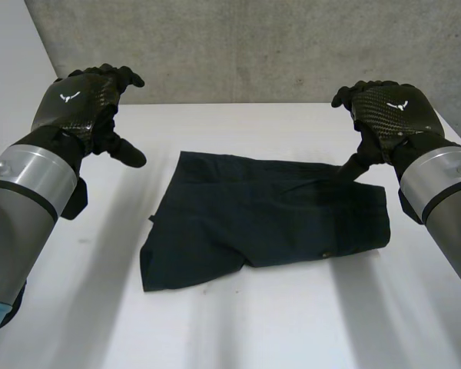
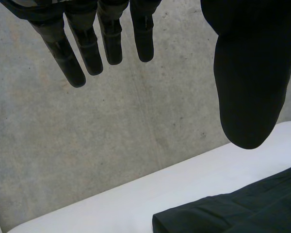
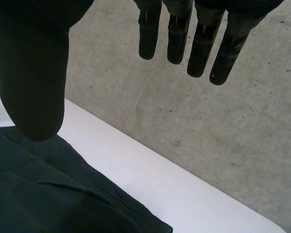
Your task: Fold the shorts.
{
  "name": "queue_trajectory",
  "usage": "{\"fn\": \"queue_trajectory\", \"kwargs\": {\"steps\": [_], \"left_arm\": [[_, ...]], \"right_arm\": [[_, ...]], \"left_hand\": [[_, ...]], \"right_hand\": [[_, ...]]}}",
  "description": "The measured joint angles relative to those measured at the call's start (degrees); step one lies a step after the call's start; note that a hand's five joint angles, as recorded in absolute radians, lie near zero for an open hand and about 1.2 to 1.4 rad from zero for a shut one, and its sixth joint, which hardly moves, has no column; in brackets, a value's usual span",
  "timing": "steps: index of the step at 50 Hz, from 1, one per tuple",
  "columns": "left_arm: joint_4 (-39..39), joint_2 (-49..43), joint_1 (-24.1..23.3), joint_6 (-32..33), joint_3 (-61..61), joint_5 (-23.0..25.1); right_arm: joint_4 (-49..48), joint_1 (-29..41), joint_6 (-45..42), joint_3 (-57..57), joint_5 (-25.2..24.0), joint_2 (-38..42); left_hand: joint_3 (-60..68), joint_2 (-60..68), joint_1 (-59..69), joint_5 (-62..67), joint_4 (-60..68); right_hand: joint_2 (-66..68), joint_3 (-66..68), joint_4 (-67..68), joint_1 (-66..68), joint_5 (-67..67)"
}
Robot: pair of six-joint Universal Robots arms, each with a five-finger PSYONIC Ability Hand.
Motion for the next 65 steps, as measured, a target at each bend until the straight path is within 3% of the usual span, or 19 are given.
{"fn": "queue_trajectory", "kwargs": {"steps": [45,49,65], "left_arm": [[-1.7,0.4,0.4,-0.2,-0.7,0.2],[-1.9,0.1,0.4,-0.1,-0.8,0.3],[-2.1,-0.1,0.4,0.0,-0.8,0.5]], "right_arm": [[-0.1,-0.1,-2.1,0.2,-0.2,0.7],[-0.1,-0.1,-3.3,0.2,-0.3,0.8],[0.0,-0.4,-5.1,0.0,-0.2,0.9]], "left_hand": [[0.0,0.0,0.0,0.0,0.0],[-3.5,-3.3,-4.0,-3.4,-3.3],[-3.9,-3.9,-4.6,-3.9,-3.8]], "right_hand": [[0.0,0.0,0.0,0.0,0.0],[-8.1,-7.5,-6.8,-6.2,0.0],[-9.3,-8.6,-7.2,-6.8,0.0]]}}
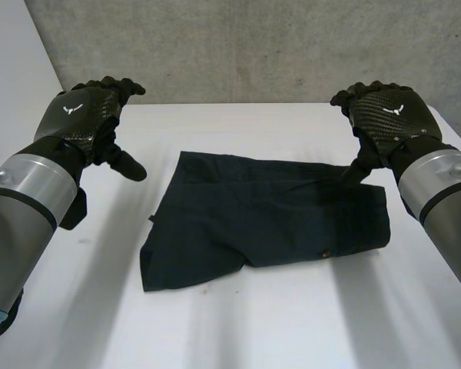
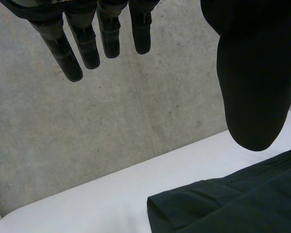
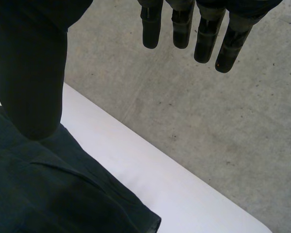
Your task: Fold the shorts.
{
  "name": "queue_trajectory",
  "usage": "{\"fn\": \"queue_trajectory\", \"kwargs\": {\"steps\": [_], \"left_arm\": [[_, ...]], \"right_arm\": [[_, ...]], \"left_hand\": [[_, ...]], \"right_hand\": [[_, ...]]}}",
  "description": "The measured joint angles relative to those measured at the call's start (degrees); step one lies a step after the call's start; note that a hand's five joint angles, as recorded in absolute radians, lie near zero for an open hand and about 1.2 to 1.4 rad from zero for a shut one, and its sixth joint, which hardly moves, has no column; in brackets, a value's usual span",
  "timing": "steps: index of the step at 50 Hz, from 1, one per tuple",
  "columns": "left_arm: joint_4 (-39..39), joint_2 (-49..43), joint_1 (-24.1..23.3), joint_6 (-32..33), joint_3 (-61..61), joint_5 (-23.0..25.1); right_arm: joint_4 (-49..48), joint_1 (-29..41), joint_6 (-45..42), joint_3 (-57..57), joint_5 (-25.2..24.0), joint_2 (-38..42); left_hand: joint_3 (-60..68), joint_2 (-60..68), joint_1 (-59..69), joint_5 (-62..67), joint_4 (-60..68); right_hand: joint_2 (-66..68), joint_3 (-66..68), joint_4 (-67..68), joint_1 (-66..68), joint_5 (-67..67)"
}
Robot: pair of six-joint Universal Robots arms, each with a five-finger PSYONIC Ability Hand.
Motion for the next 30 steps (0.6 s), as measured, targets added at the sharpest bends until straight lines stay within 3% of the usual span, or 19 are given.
{"fn": "queue_trajectory", "kwargs": {"steps": [7,12,19,30], "left_arm": [[0.2,-0.8,-0.1,0.1,0.7,0.3],[0.3,-5.4,-0.2,0.7,3.9,1.1],[0.2,-17.0,-0.4,5.2,11.7,1.6],[-0.3,-34.5,-1.7,11.6,23.0,2.4]], "right_arm": [[1.9,-0.6,-0.8,-2.3,0.0,-0.1],[9.1,-2.0,-3.0,-6.9,0.0,0.3],[16.3,-3.6,-4.1,-10.6,-2.5,5.1],[16.3,-5.1,-4.3,-11.9,-6.1,16.4]], "left_hand": [[0.0,-0.3,0.0,0.0,0.0],[0.0,-0.5,0.0,0.0,0.0],[0.0,-0.5,0.0,0.0,0.0],[0.0,-0.5,0.0,-0.4,-0.4]], "right_hand": [[0.0,0.0,0.0,0.0,0.0],[0.0,0.0,0.0,0.0,0.0],[0.0,0.0,0.0,0.0,0.0],[0.0,0.0,0.0,0.0,0.0]]}}
